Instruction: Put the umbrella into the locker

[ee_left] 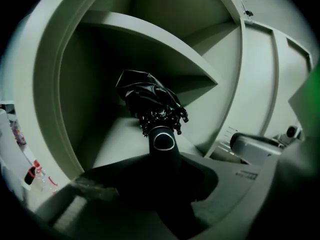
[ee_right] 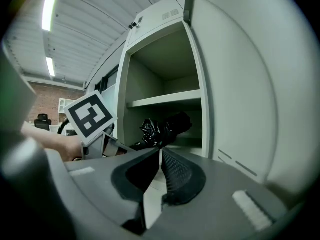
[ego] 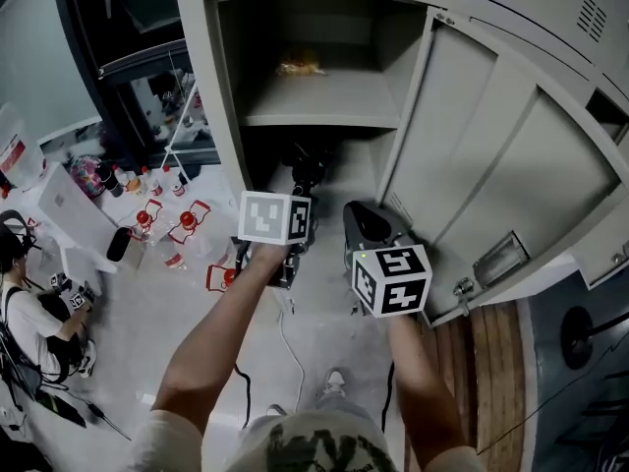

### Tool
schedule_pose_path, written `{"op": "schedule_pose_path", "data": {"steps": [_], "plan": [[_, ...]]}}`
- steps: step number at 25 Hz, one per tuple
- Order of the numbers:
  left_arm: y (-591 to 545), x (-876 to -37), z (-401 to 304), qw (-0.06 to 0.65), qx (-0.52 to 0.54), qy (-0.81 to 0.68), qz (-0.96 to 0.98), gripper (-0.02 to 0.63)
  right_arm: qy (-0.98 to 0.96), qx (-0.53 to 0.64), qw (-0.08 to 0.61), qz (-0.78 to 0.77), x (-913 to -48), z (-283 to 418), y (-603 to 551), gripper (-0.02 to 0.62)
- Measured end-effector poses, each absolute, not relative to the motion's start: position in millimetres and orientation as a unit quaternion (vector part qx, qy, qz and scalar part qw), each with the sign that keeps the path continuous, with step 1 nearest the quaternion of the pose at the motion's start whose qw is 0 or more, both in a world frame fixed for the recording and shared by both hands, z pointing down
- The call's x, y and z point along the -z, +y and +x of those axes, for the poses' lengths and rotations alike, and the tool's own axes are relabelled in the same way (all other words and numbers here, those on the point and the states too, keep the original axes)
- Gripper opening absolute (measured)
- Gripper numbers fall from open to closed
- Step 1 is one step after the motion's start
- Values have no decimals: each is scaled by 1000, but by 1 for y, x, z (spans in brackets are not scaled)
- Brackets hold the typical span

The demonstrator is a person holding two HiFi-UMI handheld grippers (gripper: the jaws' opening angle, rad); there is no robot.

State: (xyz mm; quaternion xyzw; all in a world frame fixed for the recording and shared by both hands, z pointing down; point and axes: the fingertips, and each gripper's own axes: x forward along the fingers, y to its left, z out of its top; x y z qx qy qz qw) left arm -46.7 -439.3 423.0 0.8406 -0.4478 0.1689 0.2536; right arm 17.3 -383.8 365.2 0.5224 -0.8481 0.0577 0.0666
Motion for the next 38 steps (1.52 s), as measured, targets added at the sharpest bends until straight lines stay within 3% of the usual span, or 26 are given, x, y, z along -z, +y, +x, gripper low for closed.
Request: {"op": "schedule_pose_path", "data": {"steps": [11, 22, 38], "plan": [[-477, -437, -39, 242, -225, -449, 830, 97, -854, -62, 74, 511, -375, 13, -411, 14], [-490, -445, -30, 280, -239, -435, 822, 122, -855, -67, 73, 509, -380, 14, -418, 14], [-492, -430, -29, 218, -227, -446, 838, 156, -851, -72, 62, 517, -377, 19, -410, 14]]}}
